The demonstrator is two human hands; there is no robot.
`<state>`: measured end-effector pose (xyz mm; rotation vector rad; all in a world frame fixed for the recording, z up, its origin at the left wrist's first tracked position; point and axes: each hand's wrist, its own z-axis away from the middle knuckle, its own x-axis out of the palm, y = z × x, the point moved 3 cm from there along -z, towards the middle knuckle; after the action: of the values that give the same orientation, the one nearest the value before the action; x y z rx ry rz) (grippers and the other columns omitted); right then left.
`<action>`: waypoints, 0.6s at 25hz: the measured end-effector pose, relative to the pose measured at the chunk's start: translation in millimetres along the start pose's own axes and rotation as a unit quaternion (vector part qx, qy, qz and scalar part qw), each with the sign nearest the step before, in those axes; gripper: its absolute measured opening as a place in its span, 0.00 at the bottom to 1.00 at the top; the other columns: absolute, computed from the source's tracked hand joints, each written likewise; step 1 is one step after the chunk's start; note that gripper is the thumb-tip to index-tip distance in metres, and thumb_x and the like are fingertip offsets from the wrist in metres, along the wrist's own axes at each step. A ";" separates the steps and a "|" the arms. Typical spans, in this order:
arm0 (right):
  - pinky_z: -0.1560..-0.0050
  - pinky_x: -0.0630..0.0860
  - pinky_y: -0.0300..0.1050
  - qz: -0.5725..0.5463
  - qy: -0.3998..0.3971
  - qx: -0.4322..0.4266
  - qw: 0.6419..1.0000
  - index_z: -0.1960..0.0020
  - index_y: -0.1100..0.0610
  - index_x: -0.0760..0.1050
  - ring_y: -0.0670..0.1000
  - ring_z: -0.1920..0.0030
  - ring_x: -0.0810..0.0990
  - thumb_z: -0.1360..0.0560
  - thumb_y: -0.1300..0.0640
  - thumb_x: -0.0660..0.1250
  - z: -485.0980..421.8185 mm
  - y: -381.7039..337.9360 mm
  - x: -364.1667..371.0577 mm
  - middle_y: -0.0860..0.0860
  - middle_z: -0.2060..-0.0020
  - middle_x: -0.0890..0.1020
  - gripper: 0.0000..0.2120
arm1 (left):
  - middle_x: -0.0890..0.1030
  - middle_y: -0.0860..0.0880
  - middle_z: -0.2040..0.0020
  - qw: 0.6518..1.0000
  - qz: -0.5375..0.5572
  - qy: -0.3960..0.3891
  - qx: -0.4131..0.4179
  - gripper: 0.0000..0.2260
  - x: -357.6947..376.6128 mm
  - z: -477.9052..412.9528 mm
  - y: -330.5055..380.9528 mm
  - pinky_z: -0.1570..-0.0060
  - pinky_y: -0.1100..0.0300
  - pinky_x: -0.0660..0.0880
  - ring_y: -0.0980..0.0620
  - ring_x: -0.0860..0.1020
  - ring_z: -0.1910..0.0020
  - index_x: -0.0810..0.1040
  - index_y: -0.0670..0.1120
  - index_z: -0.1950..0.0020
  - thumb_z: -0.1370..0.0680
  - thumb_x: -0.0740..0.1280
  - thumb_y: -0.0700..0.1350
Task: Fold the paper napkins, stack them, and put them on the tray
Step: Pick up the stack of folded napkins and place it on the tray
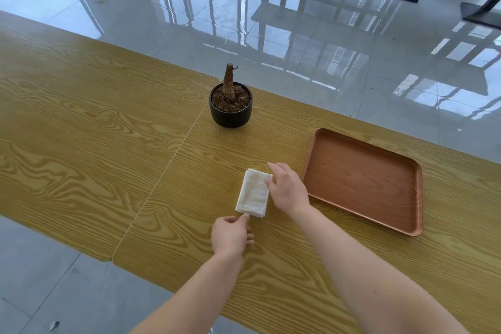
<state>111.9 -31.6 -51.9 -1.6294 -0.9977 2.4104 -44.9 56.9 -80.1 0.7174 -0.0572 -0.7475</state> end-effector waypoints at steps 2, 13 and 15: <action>0.37 0.75 0.55 0.042 -0.044 -0.005 0.998 0.26 0.55 0.70 0.55 0.32 0.72 0.16 0.53 0.60 -9.9 -2.0 3.8 0.52 0.29 0.72 0.20 | 0.84 0.39 0.57 0.998 0.053 -0.015 -0.038 0.09 6.3 4.6 2.5 0.65 0.51 0.84 0.44 0.84 0.65 0.77 0.40 0.49 0.24 0.73 0.42; 0.53 0.78 0.50 0.042 -0.054 0.080 0.994 0.50 0.53 0.79 0.52 0.50 0.80 0.23 0.52 0.69 -10.3 5.0 5.0 0.50 0.52 0.82 0.05 | 0.83 0.50 0.59 0.995 -0.072 0.048 0.051 0.05 2.6 -10.2 29.9 0.64 0.53 0.78 0.51 0.79 0.64 0.82 0.45 0.52 0.25 0.72 0.44; 0.55 0.77 0.49 0.045 -0.050 0.107 0.992 0.50 0.53 0.78 0.53 0.50 0.81 0.23 0.51 0.69 -4.1 5.7 7.9 0.50 0.53 0.83 0.06 | 0.81 0.52 0.51 0.984 -0.141 0.063 0.087 0.12 0.4 -12.4 35.5 0.62 0.58 0.73 0.53 0.79 0.59 0.80 0.47 0.44 0.26 0.73 0.45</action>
<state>113.6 -31.0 -62.3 -1.5251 -0.6622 2.5759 -19.7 81.9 -67.8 0.9500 0.0968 -0.9740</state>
